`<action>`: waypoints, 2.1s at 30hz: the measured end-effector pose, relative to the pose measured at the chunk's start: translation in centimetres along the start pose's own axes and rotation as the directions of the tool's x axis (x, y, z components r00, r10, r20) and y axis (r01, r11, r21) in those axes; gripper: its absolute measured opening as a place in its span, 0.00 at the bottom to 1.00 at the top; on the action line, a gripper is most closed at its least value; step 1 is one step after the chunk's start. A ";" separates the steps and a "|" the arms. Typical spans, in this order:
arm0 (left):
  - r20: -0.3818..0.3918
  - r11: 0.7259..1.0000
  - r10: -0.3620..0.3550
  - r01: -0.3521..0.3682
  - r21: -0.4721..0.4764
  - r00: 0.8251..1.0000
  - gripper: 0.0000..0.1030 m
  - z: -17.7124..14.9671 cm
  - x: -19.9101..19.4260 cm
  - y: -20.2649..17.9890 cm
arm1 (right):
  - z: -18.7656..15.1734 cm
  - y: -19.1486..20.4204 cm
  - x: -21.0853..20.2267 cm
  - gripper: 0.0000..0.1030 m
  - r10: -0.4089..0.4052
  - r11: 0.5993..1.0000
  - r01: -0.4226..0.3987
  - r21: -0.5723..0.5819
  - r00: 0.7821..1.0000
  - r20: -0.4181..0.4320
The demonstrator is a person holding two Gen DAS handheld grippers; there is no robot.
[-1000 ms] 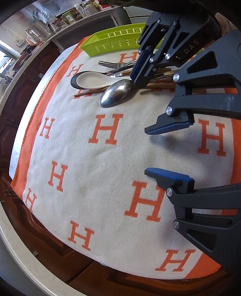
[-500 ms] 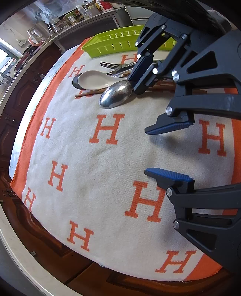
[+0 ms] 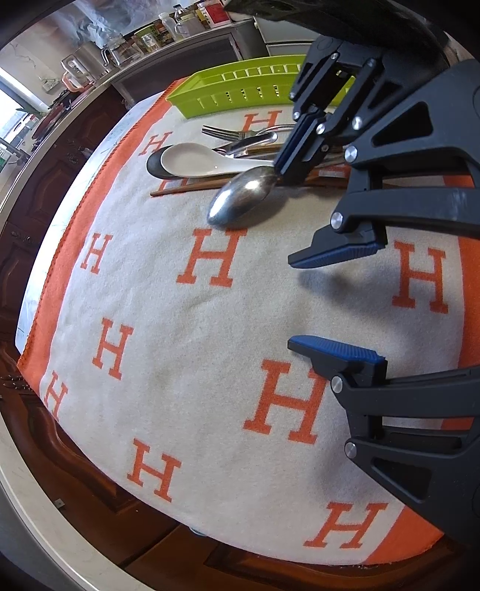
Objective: Organize utensils
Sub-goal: 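Close the right gripper on the large steel spoon's handle, then lift the steel spoon with the right gripper and carry it over the green tray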
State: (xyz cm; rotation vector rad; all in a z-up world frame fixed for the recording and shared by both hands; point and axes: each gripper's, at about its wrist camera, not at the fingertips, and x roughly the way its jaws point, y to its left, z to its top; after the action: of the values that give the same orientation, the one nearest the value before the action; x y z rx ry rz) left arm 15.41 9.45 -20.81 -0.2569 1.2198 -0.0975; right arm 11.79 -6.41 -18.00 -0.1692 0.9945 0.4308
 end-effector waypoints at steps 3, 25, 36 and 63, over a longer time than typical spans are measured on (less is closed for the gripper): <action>-0.001 1.000 0.001 -0.001 -0.001 1.000 0.33 0.0 0.0 0.0 | -0.1 -1.4 -0.2 0.06 0.117 0.987 -0.114 0.117 0.993 -0.018; -0.009 1.000 0.007 -0.007 0.002 1.000 0.34 0.0 0.0 -0.3 | -0.9 -1.4 0.4 0.08 0.209 0.967 -0.201 0.155 0.977 -0.035; -0.018 1.000 0.001 0.000 0.023 1.000 0.34 -0.4 -0.4 -1.3 | -2.5 -4.8 -0.8 0.05 0.328 0.873 -0.309 0.377 0.945 0.016; 0.033 0.968 -0.021 0.012 0.252 0.999 0.34 -1.9 -5.1 -13.2 | -5.4 -12.0 -11.6 0.02 0.320 0.761 -0.413 0.500 0.910 0.265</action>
State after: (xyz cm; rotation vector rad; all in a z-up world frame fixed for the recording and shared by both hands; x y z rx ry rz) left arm 12.73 -2.47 -13.51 -0.0465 1.1566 -0.2597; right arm 7.26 -22.19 -11.82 0.5911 0.9496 0.4912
